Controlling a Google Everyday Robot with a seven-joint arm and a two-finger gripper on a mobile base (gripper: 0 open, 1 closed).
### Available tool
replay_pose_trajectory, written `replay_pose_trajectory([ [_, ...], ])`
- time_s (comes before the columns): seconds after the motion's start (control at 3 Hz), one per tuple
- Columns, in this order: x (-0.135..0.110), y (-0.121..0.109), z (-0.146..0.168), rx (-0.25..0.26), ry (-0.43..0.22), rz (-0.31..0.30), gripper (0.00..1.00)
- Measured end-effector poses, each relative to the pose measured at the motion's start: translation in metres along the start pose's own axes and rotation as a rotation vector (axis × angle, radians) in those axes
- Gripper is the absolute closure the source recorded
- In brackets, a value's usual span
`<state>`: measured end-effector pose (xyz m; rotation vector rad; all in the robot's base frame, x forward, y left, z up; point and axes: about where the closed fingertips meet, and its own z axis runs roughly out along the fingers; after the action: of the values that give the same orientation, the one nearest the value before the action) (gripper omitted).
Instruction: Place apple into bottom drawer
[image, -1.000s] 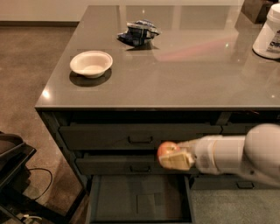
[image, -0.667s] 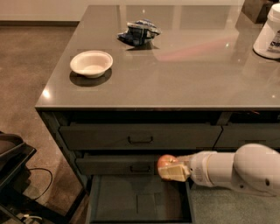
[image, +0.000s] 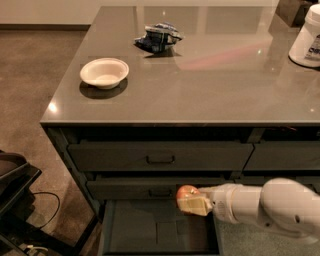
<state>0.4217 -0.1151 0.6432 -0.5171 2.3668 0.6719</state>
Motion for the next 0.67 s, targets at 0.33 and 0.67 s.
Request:
replay_pose_trajectory([
  [0.33,0.039,-0.01,0.046,-0.02,-0.024,0.097,1.0],
  [0.67,0.078,-0.019,0.095,-0.047,-0.01,0.194,1.0],
])
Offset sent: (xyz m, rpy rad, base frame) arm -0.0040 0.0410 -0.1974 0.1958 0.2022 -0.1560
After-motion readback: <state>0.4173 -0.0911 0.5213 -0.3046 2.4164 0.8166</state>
